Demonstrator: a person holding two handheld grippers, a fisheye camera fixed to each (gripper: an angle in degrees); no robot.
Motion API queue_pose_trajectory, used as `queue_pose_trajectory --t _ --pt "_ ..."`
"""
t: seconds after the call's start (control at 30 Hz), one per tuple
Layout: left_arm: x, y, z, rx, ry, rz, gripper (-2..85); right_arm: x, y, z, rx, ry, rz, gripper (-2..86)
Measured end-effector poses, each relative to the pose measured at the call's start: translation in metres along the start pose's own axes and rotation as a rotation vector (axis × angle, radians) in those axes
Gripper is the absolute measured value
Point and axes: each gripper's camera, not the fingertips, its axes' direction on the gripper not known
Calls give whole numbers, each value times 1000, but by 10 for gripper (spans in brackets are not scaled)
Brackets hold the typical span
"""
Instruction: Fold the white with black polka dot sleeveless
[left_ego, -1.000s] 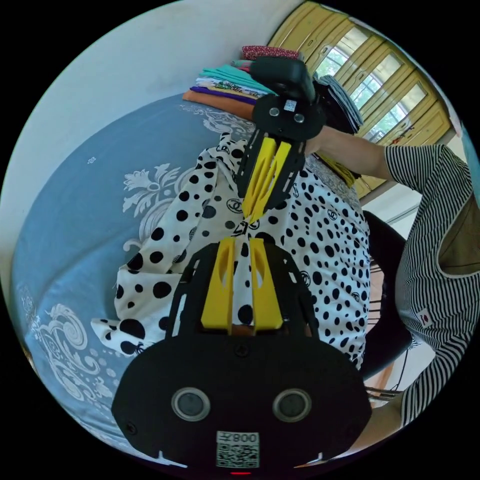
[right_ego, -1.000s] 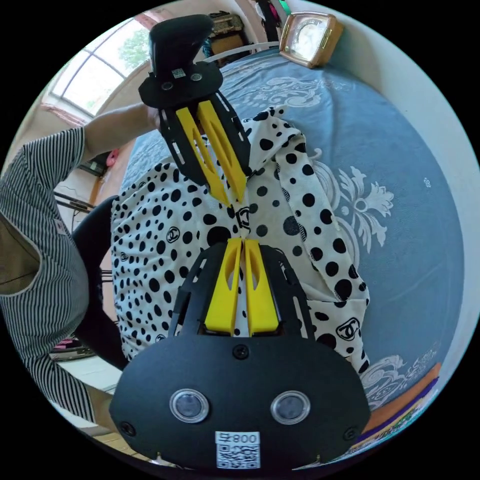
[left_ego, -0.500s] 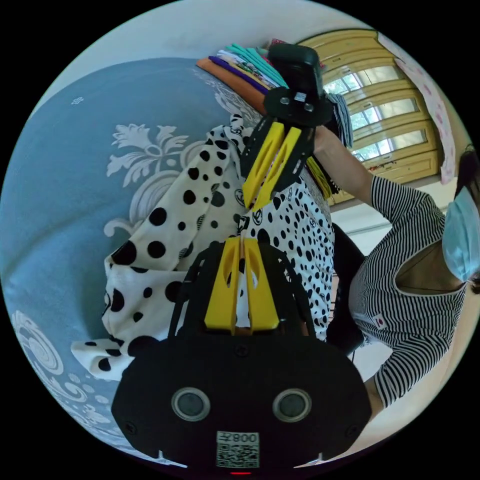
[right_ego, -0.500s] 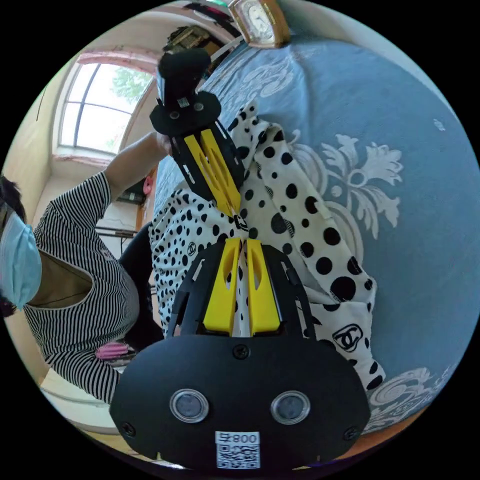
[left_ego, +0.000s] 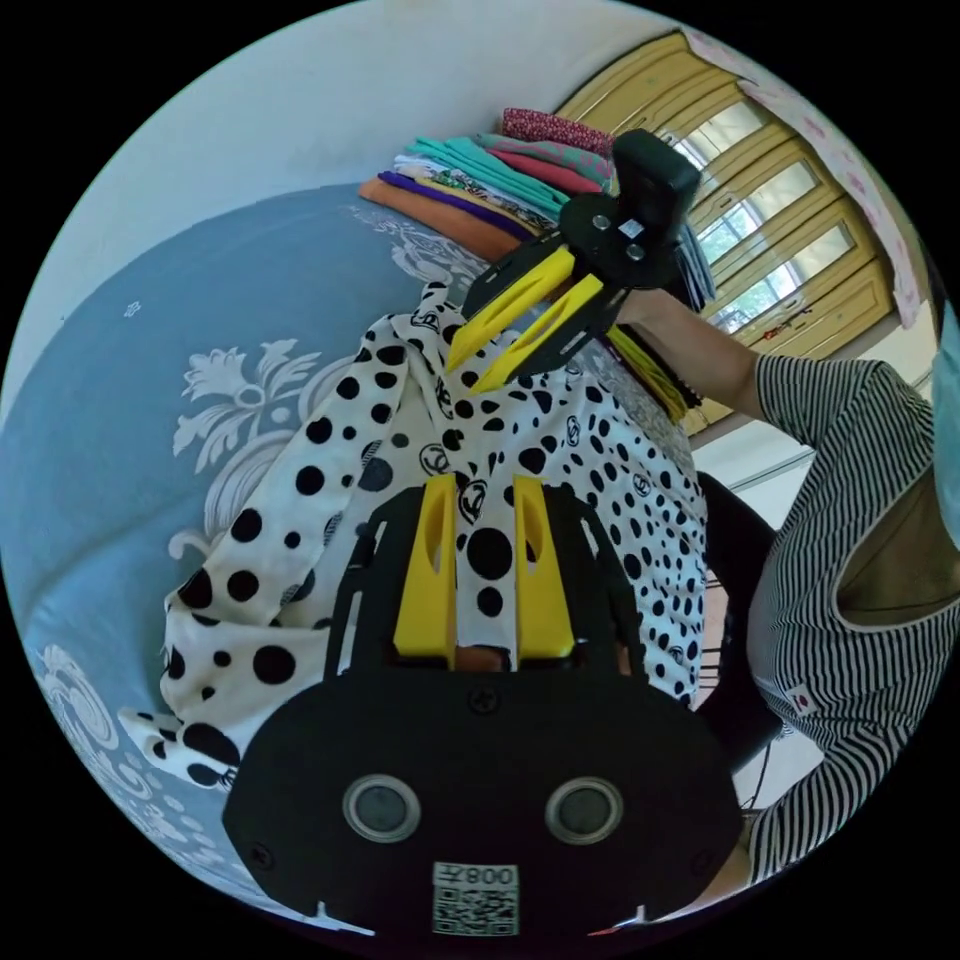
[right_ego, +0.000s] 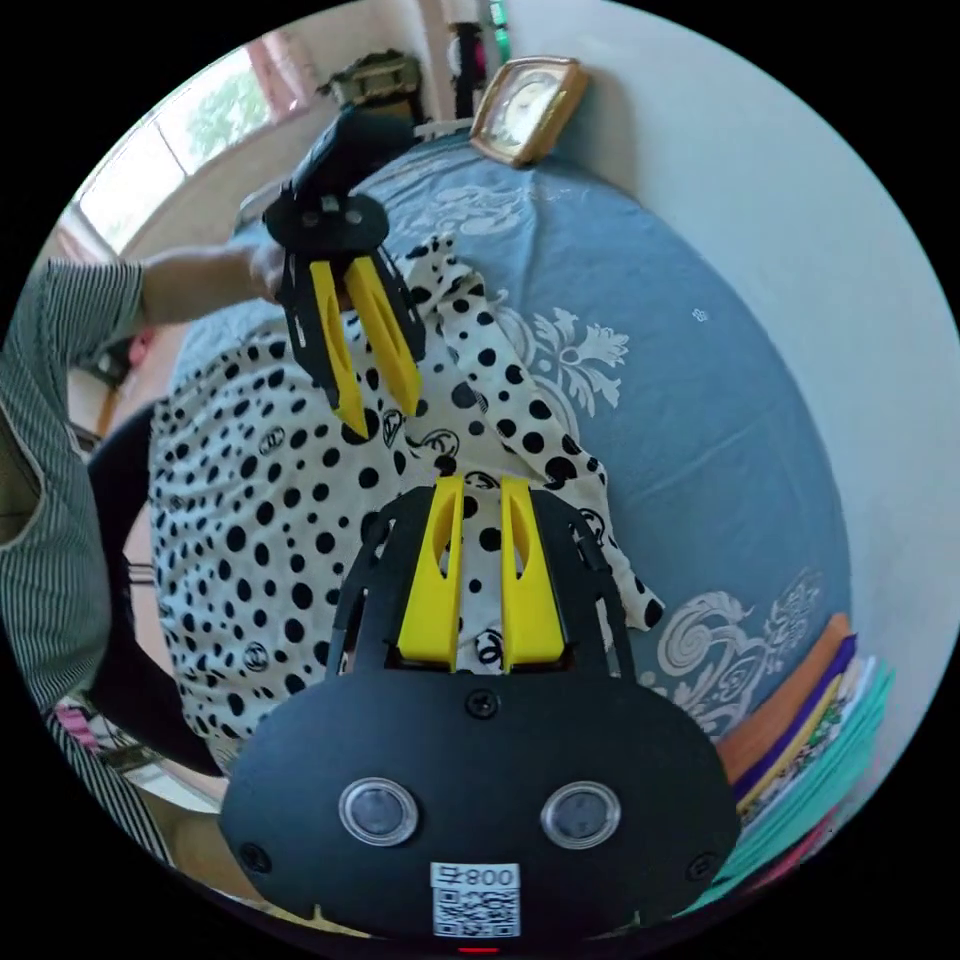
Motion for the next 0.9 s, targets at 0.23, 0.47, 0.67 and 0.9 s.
queue_pose_trajectory --t 0.23,0.47,0.67,0.9 --pt "1 -9 9 -21 -13 -22 85 -39 -16 0 -113 112 -165 71" --pt "-1 -17 7 33 -38 -60 80 -62 -19 -5 -155 200 -240 60" --pt "-2 -25 20 -2 -67 -78 37 -61 -5 -19 -144 191 -200 17" --pt "-28 -17 10 104 197 -122 31 -51 34 -53 -36 144 -115 8"
